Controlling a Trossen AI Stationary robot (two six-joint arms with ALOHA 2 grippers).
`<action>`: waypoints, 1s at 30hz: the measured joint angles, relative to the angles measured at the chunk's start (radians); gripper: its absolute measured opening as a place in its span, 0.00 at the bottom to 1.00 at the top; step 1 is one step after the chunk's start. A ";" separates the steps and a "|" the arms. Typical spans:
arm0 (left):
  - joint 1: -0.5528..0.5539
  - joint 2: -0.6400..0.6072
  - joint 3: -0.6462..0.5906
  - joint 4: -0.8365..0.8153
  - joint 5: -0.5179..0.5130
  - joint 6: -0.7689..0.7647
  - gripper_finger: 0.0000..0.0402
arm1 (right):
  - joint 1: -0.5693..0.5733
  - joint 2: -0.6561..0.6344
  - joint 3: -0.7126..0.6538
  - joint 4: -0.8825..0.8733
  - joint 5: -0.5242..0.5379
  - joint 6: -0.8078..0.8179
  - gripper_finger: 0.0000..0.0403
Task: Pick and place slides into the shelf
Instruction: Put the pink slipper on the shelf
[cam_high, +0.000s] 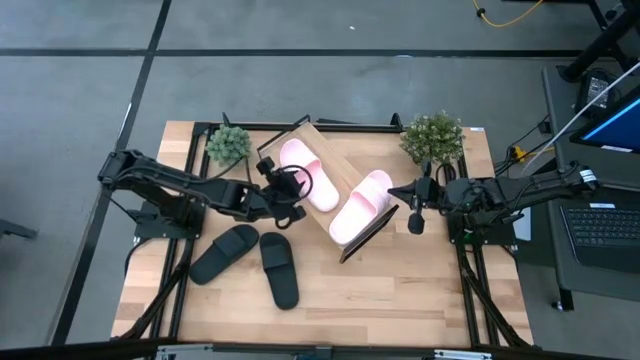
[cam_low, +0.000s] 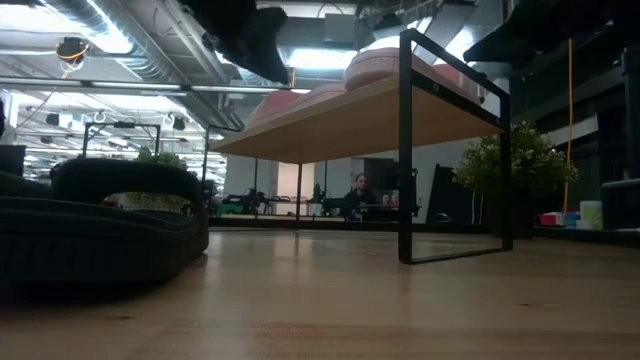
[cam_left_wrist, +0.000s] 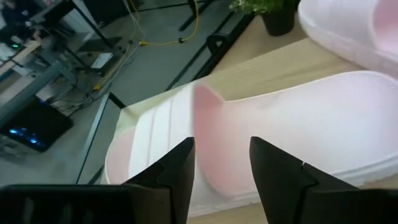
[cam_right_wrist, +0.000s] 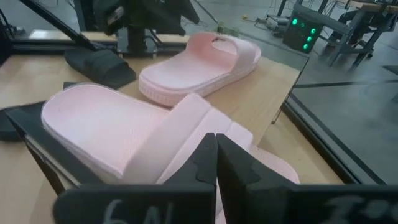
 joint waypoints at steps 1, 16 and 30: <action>0.003 0.007 0.000 -0.001 -0.015 0.000 0.36 | 0.000 0.000 0.000 -0.008 0.000 0.002 0.01; 0.040 0.090 0.001 -0.002 -0.104 0.037 0.35 | 0.000 0.000 0.000 -0.058 0.000 0.005 0.01; 0.012 0.084 0.000 -0.010 -0.158 0.083 0.35 | 0.000 0.001 0.000 -0.074 0.000 0.019 0.01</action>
